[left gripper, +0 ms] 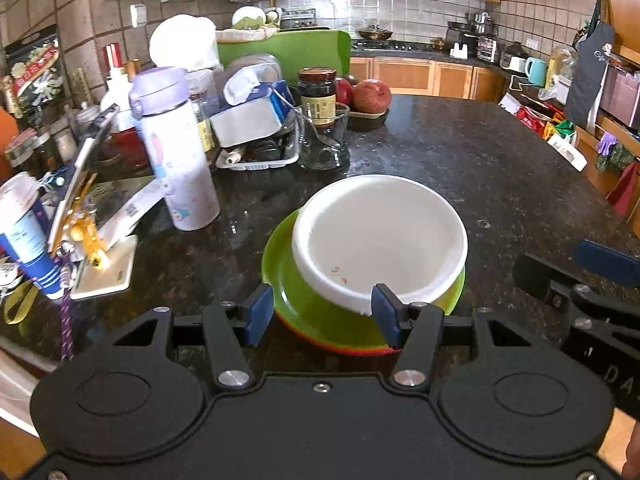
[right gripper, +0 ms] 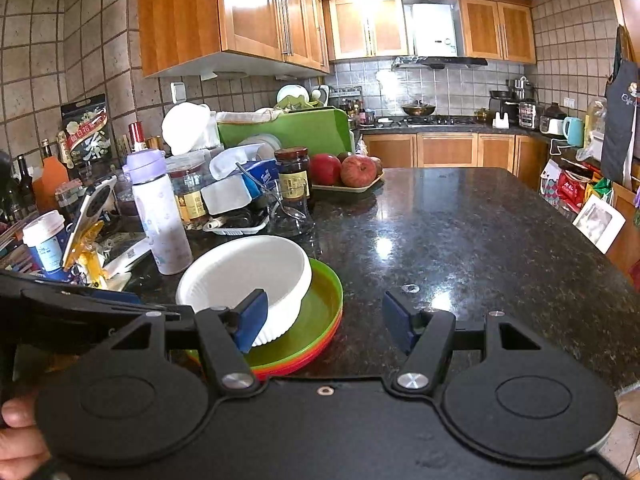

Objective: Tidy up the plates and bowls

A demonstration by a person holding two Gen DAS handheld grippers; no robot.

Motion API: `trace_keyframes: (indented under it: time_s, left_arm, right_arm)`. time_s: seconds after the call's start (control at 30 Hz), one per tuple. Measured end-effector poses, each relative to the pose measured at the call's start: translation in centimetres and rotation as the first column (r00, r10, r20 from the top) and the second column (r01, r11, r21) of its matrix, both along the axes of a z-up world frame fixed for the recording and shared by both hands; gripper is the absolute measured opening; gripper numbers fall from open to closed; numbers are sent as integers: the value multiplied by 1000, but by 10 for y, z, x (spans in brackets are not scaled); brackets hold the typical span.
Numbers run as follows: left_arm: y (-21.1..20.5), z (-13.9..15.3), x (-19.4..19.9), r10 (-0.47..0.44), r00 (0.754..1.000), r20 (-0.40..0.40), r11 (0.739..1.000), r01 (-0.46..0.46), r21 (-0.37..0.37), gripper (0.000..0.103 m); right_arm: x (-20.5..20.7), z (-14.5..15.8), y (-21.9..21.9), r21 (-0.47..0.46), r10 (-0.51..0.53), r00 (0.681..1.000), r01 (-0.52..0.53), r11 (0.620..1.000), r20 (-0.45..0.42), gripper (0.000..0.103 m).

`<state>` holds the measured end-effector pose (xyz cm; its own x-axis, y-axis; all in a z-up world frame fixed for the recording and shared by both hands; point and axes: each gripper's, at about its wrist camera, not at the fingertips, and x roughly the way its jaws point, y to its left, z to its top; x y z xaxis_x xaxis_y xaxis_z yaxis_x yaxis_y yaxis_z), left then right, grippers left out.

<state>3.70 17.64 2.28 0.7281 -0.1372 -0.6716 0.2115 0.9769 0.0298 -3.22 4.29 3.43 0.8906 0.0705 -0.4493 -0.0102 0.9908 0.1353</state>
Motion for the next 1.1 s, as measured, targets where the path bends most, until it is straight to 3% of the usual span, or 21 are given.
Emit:
trace_keyframes:
  time_s: [0.53,1.1]
  left_arm:
    - [8,-6,-22,42,999,-25,999,-42,10,60]
    - [9,-9,-32,22,999,-47,1000,-23,-2,60]
  right_arm:
    - [-27,1,12,-18,11,1000,-11,1000,2,66]
    - [-36,2,15,-30,-8,1000,9,1000,9,66]
